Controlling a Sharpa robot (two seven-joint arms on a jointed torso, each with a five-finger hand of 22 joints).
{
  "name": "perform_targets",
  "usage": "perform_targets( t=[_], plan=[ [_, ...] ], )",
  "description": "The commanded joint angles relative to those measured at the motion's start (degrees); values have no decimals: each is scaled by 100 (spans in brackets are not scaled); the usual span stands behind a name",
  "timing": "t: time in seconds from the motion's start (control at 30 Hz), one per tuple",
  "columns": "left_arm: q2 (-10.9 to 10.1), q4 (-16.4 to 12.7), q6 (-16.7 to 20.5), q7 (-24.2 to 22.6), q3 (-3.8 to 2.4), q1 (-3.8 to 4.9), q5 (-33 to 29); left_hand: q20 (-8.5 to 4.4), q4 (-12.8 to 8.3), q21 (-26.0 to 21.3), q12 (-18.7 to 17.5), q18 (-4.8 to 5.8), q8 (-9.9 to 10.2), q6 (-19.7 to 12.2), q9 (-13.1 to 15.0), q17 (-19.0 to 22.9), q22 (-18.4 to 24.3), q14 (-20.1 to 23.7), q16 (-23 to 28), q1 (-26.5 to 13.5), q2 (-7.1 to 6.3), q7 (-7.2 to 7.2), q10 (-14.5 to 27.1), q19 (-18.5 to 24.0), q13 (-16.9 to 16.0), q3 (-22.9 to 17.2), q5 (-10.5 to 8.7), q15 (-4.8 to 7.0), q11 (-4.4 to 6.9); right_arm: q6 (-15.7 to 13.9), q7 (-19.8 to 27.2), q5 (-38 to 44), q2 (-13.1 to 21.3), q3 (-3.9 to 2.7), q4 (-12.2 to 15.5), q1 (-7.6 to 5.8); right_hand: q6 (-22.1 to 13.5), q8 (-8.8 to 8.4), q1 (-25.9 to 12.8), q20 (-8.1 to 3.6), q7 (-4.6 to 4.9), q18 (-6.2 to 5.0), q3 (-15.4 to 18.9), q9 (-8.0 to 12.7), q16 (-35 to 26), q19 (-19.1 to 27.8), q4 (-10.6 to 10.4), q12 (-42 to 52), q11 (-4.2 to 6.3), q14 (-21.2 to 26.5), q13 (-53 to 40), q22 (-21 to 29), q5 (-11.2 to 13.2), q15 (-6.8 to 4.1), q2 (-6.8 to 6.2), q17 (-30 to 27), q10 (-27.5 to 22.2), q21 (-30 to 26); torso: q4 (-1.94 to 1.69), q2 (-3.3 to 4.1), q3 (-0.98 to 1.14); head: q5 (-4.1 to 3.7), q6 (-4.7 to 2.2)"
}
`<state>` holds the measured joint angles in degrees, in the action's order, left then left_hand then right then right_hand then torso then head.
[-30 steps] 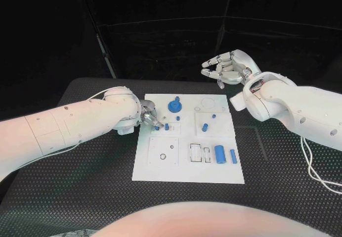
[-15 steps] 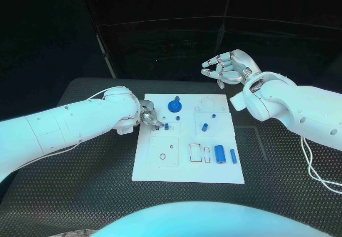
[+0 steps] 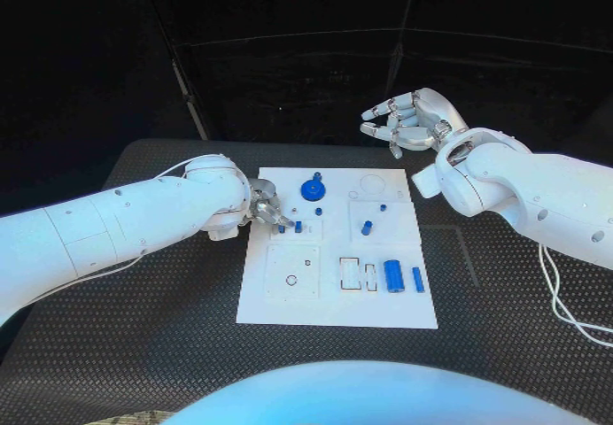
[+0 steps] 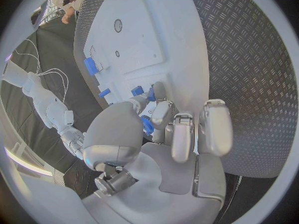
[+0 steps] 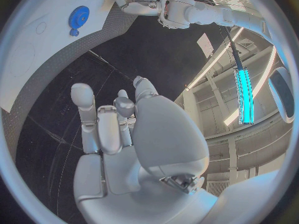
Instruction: Assemble the parts on the task board
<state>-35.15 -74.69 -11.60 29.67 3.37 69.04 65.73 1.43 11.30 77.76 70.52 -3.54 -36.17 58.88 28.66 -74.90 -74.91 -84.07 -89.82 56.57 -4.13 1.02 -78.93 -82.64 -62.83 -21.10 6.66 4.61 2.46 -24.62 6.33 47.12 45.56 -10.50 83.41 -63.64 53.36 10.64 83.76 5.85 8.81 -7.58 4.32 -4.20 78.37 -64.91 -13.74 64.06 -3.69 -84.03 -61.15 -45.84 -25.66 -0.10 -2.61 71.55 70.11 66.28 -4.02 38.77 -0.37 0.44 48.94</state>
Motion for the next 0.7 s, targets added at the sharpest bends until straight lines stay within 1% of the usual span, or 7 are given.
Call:
perform_targets(
  t=[0.03, 0.4, 0.7],
  plan=[
    [-15, 14, -233, 74, 42, -54, -8, -8, 20, 37, 21, 33, 23, 31, -11, -1510, -496, -593, -18, -68, 7, 2, -44, -43, -17, 90, -31, 52, 6, 9, 34, -7, 0, -3, 14, -10, -43, 21, -5, -17, -9, -79, -12, 7, -41, 11, -15, 17, 2, -173, 6, 15, -21, -52, 35, -8, -2, -25, -3, 2, -1, -1, 5],
    [-45, 7, -223, 82, 42, -54, -7, -18, 281, 79, 46, 46, 10, 71, -49, -1510, -556, -593, -18, -140, -7, -14, -82, -78, -76, 644, -36, 62, 20, 11, 39, -7, -5, -3, 9, -9, -43, 21, -5, -17, -9, -79, -12, 7, -41, 11, -15, 17, 2, -173, 6, 15, -21, -52, 35, -8, -2, -25, 0, -2, -1, 7, 14],
    [-67, -12, -158, 80, 41, -55, -6, -23, 428, 76, 38, 46, 2, 75, -68, -1510, -569, -593, -18, -99, 14, -17, -86, -83, -81, 976, -36, 67, 23, 12, 40, -7, -5, -3, 4, -9, -43, 21, -5, -17, -9, -79, -12, 7, -41, 11, -15, 17, 2, -173, 6, 15, -21, -52, 35, -8, -2, -25, -5, 1, -2, 0, 11]
  ],
)
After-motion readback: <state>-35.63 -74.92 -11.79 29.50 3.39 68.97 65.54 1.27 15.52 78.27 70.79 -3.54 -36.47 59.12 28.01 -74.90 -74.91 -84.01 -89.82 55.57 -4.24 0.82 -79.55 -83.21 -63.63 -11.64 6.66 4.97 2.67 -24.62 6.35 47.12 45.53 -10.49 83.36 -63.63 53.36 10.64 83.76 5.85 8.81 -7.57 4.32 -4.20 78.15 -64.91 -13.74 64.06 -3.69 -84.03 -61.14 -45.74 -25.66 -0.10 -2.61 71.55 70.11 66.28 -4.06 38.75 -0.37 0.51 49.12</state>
